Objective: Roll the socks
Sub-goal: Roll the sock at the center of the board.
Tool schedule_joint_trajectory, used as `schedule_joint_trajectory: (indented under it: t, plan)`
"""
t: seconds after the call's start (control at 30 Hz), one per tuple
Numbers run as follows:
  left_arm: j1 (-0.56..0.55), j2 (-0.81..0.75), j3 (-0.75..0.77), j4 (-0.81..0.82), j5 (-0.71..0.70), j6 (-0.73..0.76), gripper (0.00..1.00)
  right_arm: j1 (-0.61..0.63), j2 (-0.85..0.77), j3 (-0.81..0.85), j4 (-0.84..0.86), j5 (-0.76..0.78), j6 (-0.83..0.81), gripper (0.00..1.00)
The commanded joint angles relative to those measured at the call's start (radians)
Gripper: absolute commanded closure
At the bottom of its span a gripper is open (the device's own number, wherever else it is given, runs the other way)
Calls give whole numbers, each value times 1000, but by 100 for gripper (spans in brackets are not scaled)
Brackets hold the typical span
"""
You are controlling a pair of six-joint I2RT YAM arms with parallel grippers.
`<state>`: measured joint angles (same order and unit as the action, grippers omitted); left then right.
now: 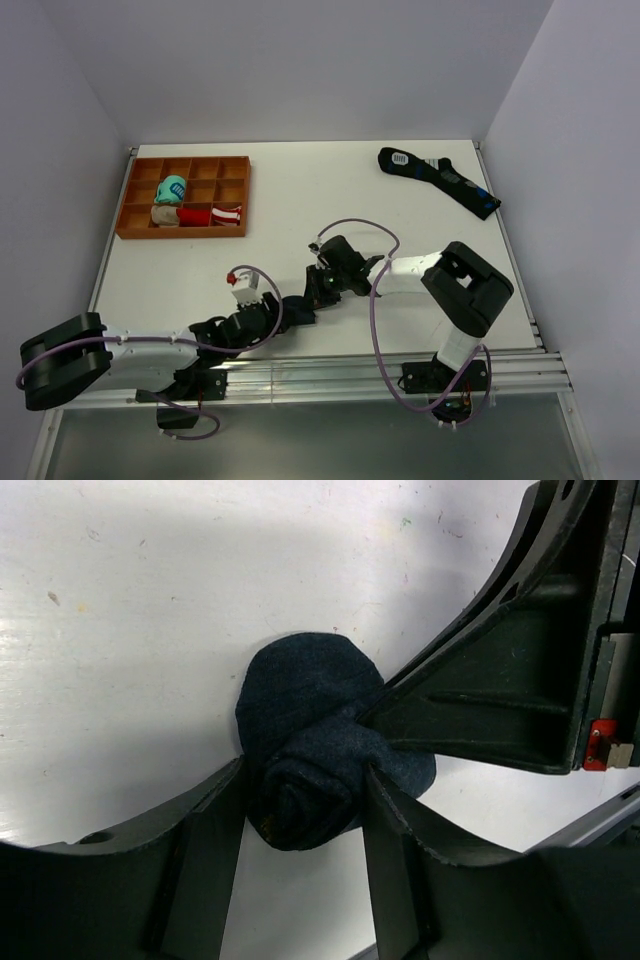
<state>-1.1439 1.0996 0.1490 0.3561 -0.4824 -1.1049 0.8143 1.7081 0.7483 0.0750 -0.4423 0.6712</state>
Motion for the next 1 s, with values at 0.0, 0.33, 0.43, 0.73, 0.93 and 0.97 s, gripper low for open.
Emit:
schedule_joint_trajectory:
  t: [0.0, 0.33, 0.43, 0.73, 0.93, 0.97]
  plan:
    - [0, 55, 32, -77, -30, -12, 47, 17, 85, -52, -185, 122, -76, 100]
    - [0, 131, 69, -141, 7, -72, 67, 16, 65, -52, -195, 169, -82, 79]
    - [1, 155, 83, -163, 30, -78, 74, 17, 64, -52, -185, 171, -81, 75]
    - [24, 270, 103, -148, 137, -92, 88, 13, 30, -47, -205, 224, -73, 63]
    - [58, 287, 107, -151, 208, -92, 89, -17, -45, -58, -222, 280, -70, 55]
    - [65, 289, 112, -154, 220, -84, 90, -20, -66, -63, -222, 287, -65, 53]
